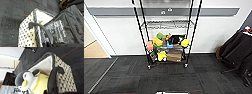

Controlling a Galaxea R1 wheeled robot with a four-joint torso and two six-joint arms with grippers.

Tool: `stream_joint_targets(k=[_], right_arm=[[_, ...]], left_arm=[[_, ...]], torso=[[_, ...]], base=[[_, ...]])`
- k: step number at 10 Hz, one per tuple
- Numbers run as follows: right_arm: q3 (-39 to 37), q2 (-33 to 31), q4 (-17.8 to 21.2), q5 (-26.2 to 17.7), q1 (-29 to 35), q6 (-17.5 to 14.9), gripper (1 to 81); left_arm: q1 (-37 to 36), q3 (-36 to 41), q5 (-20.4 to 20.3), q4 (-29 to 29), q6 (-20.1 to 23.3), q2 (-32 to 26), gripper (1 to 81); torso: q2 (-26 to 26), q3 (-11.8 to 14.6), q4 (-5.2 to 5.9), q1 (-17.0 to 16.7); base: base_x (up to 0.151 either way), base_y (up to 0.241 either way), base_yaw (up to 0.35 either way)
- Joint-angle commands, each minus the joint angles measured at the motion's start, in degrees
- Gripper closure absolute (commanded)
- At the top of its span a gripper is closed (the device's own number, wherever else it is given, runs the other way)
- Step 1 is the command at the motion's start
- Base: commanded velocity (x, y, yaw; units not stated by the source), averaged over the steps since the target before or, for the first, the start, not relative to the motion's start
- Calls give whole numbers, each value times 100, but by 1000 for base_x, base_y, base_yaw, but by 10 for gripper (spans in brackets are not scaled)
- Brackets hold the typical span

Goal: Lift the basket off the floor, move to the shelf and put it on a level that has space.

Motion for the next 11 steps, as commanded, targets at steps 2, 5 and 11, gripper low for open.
stream_joint_targets(k=[2, 5, 11], right_arm=[[255, -80, 141, -205, 838, 42, 811], [220, -19, 150, -275, 1093, 51, 811], [421, -247, 123, -205, 962, 42, 811]], left_arm=[[-658, 387, -286, -250, -154, -221, 811], [-676, 299, -347, -232, -154, -150, 811], [-737, 633, -356, -232, -154, -510, 811]], torso=[[702, 617, 0, -448], [1207, 1115, 0, -776], [2188, 1034, 0, -1421]], base=[[0, 0, 0], [0, 0, 0], [0, 0, 0]])
